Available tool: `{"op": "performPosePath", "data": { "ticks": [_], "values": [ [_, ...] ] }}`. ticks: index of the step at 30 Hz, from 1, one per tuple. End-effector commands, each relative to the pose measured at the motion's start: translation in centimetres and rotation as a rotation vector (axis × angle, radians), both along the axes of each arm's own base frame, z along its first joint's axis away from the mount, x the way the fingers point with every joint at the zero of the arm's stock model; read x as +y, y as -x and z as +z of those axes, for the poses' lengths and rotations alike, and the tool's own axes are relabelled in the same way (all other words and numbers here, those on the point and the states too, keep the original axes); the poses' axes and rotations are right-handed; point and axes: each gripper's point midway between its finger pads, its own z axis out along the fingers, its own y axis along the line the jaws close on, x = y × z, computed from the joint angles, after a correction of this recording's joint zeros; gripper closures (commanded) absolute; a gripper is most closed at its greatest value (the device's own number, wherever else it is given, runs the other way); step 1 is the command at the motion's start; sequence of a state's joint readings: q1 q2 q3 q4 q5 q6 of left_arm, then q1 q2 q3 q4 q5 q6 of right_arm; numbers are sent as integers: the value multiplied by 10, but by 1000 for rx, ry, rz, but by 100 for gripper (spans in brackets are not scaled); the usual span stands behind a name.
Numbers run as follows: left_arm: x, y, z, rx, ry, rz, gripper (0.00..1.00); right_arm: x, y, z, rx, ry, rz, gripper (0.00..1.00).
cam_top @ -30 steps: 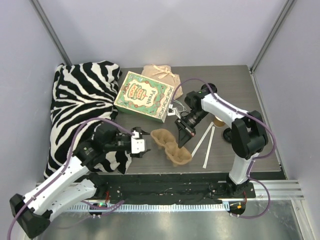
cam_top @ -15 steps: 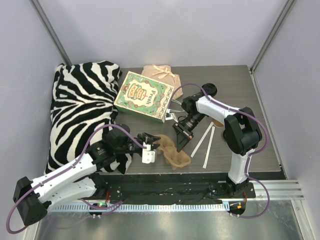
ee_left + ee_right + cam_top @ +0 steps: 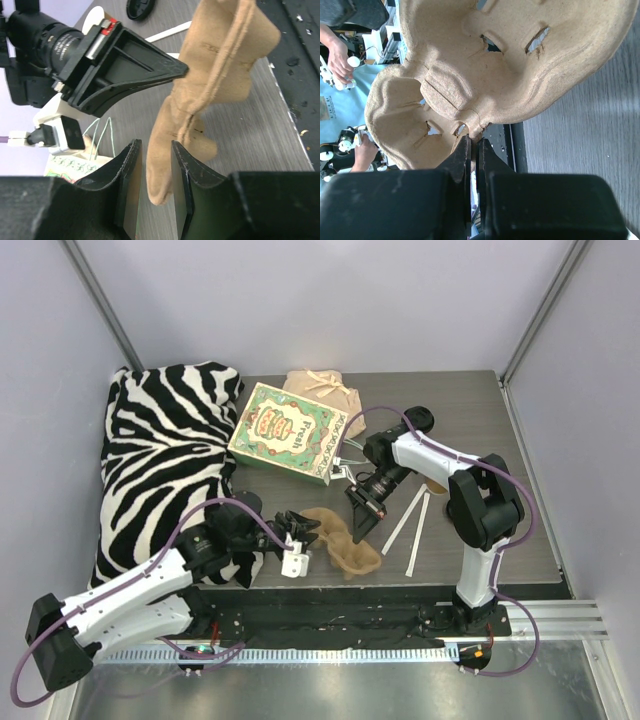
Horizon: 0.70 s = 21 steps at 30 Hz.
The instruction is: Pack the takeout coffee
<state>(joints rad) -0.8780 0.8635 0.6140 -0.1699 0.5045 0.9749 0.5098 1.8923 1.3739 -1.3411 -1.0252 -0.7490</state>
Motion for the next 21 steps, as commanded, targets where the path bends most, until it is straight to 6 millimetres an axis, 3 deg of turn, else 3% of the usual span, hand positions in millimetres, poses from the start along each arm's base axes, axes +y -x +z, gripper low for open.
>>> {"op": "performPosePath", "data": {
  "ticks": [1, 21],
  "values": [
    [0, 14, 5, -29, -1, -76, 67, -2, 15, 19, 97, 5, 5, 99],
    [-5, 2, 6, -4, -18, -20, 71, -4, 15, 17, 81, 19, 14, 99]
  ]
}}
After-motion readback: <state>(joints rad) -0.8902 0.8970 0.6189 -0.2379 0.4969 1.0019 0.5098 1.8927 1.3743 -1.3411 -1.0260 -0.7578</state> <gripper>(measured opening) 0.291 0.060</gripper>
